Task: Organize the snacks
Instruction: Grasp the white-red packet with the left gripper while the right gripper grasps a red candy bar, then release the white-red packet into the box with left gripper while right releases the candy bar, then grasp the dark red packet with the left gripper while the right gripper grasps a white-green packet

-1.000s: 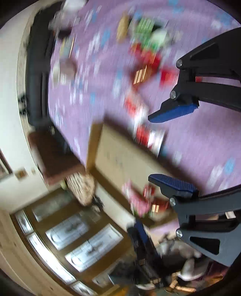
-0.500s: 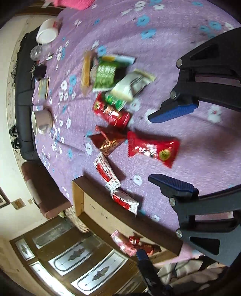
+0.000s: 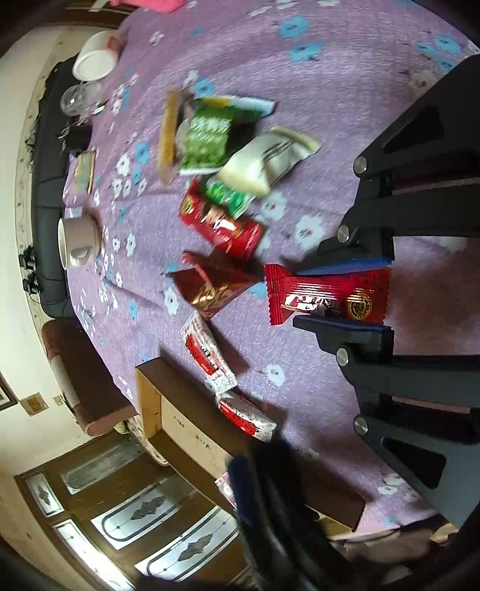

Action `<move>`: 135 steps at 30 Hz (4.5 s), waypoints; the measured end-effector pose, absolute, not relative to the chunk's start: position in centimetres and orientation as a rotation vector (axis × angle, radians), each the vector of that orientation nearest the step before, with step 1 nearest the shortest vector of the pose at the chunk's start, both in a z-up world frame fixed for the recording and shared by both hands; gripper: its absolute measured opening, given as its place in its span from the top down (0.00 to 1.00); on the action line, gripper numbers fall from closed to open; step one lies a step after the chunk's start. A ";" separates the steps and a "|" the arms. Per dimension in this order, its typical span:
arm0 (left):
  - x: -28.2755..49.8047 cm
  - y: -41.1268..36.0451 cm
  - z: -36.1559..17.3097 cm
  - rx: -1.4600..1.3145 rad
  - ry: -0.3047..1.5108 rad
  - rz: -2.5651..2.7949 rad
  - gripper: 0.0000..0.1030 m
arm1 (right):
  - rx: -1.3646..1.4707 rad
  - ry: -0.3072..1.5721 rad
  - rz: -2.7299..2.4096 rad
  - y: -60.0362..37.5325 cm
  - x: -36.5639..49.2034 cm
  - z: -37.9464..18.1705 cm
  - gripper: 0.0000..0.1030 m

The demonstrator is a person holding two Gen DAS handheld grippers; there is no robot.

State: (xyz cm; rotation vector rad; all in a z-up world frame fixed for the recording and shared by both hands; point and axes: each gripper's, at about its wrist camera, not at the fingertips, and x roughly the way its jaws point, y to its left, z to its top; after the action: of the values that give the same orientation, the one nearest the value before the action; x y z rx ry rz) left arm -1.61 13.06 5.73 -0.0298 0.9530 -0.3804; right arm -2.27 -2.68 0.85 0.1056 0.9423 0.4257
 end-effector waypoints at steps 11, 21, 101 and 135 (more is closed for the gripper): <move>4.6 10.8 2.6 0.161 1.085 -0.359 0.38 | 0.175 0.970 0.463 -3.6 -1.9 0.8 0.77; 3.3 10.3 3.2 0.140 1.016 -0.380 0.70 | 0.191 0.967 0.467 -3.6 -1.9 0.8 0.77; -11.9 12.0 8.2 0.108 0.790 -0.108 0.25 | 0.191 0.841 0.305 -8.0 -7.6 4.3 0.27; -8.6 13.5 7.0 -0.192 0.909 -0.274 0.25 | -0.031 0.881 0.326 -6.4 0.5 2.3 0.46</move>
State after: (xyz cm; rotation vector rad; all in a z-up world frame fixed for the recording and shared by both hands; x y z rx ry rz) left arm -8.57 13.54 6.98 -0.1918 0.9090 -0.2739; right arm 0.51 -6.41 2.32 -0.0314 0.8811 0.3264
